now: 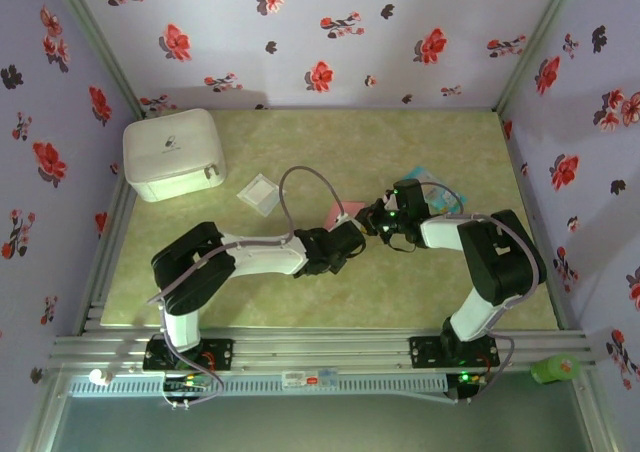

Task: Fold a paper plane with a square sheet of paper (pick it up from the middle)
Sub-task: Fold the wing for the fifth time at the center of the table.

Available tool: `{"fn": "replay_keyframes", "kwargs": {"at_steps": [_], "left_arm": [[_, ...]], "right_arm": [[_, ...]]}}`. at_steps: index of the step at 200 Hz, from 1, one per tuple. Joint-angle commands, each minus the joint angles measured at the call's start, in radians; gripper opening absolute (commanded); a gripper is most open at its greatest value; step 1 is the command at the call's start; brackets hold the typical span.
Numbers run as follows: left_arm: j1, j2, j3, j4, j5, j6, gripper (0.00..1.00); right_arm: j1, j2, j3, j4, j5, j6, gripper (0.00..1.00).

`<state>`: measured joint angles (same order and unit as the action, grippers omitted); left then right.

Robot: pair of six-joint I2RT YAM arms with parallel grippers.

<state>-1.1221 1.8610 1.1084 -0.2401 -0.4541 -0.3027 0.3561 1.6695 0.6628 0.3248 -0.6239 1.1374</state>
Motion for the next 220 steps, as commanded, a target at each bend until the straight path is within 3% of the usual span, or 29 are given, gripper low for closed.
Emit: {"fn": "replay_keyframes", "kwargs": {"at_steps": [1, 91, 115, 130, 163, 185, 220], "left_arm": [[-0.008, 0.026, 0.021, -0.022, -0.039, 0.011, 0.46], [-0.008, 0.028, 0.012, -0.008, -0.042, 0.002, 0.23], [-0.008, 0.023, 0.004, -0.008, -0.057, -0.003, 0.23], [-0.008, 0.019, 0.001, -0.007, -0.061, 0.003, 0.30], [-0.008, 0.014, -0.010, 0.000, -0.069, 0.020, 0.34], [-0.008, 0.013, -0.010, 0.002, -0.072, 0.026, 0.33], [-0.008, 0.013, -0.009, 0.000, -0.080, 0.029, 0.24]], "right_arm": [[0.007, -0.025, 0.024, -0.004, 0.018, 0.013, 0.03], [0.006, -0.031, 0.023, -0.012, 0.021, 0.010, 0.04], [0.006, -0.036, 0.023, -0.017, 0.022, 0.007, 0.03], [0.007, -0.038, 0.026, -0.019, 0.021, 0.008, 0.03], [0.006, -0.046, 0.031, -0.030, 0.023, 0.001, 0.02], [0.006, -0.045, 0.031, -0.032, 0.023, 0.000, 0.02], [0.006, -0.046, 0.028, -0.034, 0.024, -0.002, 0.02]]}}
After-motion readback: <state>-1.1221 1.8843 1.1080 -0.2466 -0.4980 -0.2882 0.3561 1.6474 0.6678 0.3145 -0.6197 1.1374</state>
